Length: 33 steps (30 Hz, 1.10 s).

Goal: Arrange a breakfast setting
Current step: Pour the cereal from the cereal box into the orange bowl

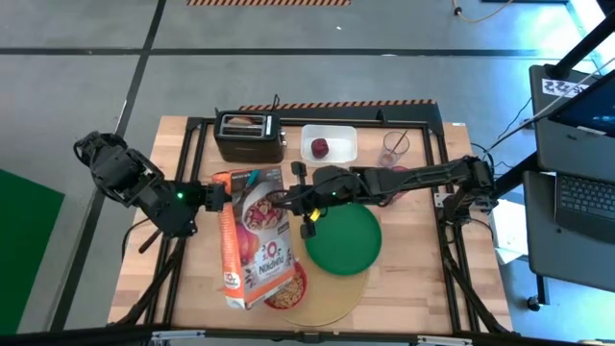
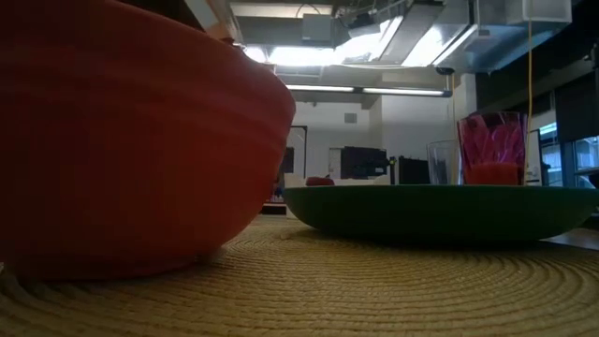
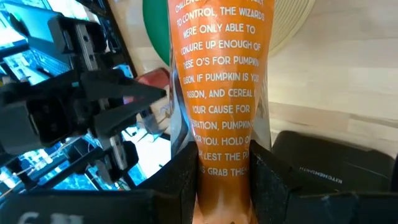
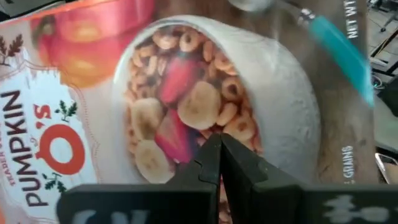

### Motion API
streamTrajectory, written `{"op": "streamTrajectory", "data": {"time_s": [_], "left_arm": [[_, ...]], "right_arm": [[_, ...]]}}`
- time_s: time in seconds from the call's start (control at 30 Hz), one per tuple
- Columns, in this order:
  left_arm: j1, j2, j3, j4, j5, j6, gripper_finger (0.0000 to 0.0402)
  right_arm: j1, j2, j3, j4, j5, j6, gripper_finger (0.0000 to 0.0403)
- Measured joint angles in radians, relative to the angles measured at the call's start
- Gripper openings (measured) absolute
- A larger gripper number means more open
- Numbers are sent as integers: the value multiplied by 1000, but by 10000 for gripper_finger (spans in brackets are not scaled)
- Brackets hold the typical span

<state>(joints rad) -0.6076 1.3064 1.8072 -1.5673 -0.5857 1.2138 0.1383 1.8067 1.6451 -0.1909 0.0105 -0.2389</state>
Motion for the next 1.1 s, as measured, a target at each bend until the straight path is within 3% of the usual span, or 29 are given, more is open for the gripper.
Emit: {"op": "streamTrajectory", "data": {"time_s": [0.1, 0.43, 0.6, 1.1], "left_arm": [[1, -3, 0, -3, -4, 1, 107], [1, -5, 8, -4, 0, 1, 107], [0, -11, 8, -4, 2, 1, 107], [0, -29, 8, -1, 19, -2, 107]], "right_arm": [[0, 12, -2, -22, -40, 8, 12], [-1, -22, 1, -1, 48, -43, 12], [-1, 7, -2, -52, -11, -7, 12], [-1, 13, -2, 11, 12, -4, 12]]}}
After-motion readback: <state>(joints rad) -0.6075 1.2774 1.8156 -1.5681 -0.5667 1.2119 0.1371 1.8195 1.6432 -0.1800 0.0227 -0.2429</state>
